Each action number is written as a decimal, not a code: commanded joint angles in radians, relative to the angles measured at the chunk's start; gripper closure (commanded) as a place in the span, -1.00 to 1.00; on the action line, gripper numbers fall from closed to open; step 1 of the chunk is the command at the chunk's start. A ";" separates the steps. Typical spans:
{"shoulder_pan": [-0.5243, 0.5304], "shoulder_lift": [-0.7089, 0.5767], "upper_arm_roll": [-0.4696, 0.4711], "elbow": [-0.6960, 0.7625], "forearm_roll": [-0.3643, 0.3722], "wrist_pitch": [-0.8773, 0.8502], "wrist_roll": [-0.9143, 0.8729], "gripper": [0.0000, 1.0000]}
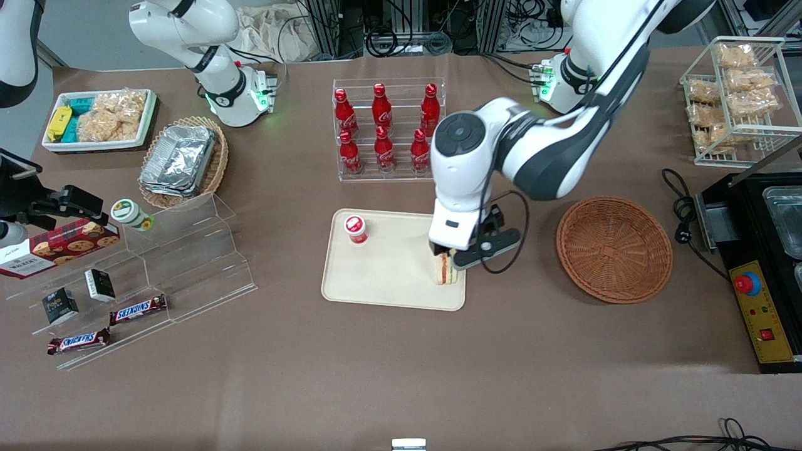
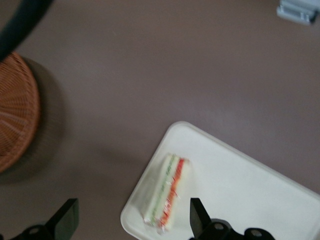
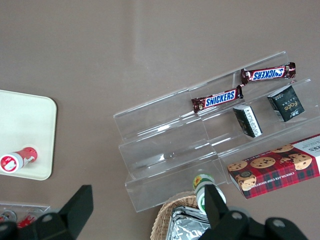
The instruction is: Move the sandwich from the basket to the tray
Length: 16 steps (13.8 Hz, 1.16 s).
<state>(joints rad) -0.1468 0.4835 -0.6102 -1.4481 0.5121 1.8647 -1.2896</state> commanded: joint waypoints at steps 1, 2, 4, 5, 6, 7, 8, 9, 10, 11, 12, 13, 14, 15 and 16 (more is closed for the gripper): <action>0.099 -0.115 -0.005 -0.084 -0.053 -0.007 0.022 -1.00; 0.130 -0.146 -0.005 -0.104 -0.075 -0.007 0.062 -1.00; 0.203 -0.195 -0.008 -0.110 -0.134 -0.045 0.175 -1.00; 0.225 -0.218 -0.005 -0.106 -0.179 -0.080 0.253 -1.00; 0.263 -0.249 -0.003 -0.109 -0.222 -0.110 0.339 -1.00; 0.289 -0.270 0.001 -0.109 -0.251 -0.133 0.405 -1.00; 0.295 -0.289 0.024 -0.107 -0.277 -0.160 0.473 -1.00; 0.280 -0.305 0.091 -0.107 -0.302 -0.176 0.537 -1.00; 0.247 -0.330 0.166 -0.110 -0.340 -0.179 0.606 -1.00; 0.212 -0.345 0.250 -0.112 -0.377 -0.197 0.681 -1.00; 0.172 -0.367 0.335 -0.112 -0.411 -0.215 0.760 -1.00; 0.150 -0.384 0.399 -0.114 -0.441 -0.232 0.842 -1.00; 0.127 -0.402 0.456 -0.115 -0.458 -0.255 0.916 -1.00; 0.096 -0.420 0.521 -0.127 -0.460 -0.272 0.976 -1.00; 0.075 -0.445 0.571 -0.146 -0.466 -0.274 1.015 -1.00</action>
<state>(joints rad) -0.0141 0.1113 -0.1339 -1.5307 0.0714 1.6024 -0.3579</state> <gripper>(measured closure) 0.000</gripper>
